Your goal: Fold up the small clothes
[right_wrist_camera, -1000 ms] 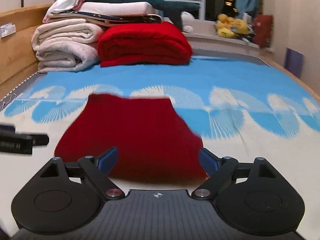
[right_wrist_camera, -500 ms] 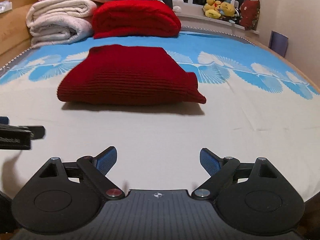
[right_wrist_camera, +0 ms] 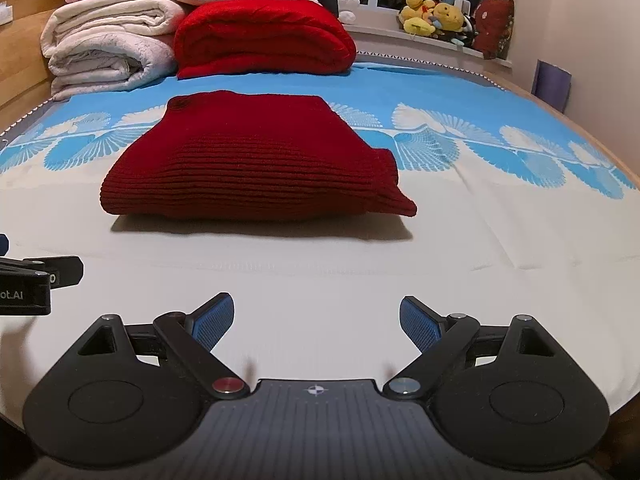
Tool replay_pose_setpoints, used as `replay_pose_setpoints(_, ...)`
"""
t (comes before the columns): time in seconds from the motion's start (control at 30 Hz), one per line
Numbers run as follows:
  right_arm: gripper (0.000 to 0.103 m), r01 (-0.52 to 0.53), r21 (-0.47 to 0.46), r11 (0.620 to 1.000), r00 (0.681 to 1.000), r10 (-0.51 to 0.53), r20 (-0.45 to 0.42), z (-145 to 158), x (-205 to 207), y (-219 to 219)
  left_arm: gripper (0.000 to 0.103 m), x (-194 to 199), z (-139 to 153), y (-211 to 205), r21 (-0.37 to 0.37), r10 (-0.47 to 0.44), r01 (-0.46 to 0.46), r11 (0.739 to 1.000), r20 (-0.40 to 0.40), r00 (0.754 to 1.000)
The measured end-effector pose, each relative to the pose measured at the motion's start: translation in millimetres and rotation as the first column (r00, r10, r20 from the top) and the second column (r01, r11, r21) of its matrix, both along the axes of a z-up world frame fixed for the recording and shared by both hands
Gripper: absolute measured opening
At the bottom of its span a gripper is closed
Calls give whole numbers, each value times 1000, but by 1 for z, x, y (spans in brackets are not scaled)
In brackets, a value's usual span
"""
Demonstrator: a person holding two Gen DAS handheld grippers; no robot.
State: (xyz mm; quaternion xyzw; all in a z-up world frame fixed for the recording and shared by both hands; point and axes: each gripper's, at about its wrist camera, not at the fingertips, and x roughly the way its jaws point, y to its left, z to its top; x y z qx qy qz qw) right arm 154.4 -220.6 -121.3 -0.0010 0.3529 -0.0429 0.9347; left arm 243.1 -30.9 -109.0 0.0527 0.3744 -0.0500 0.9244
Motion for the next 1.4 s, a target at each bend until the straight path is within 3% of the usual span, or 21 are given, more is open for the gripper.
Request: replay_pose_setpoints(1.4,91,-33,-10,999,999,32,-20,-1,-4,3,103,1,-7,-10,26,0,1,1000,-12,1000)
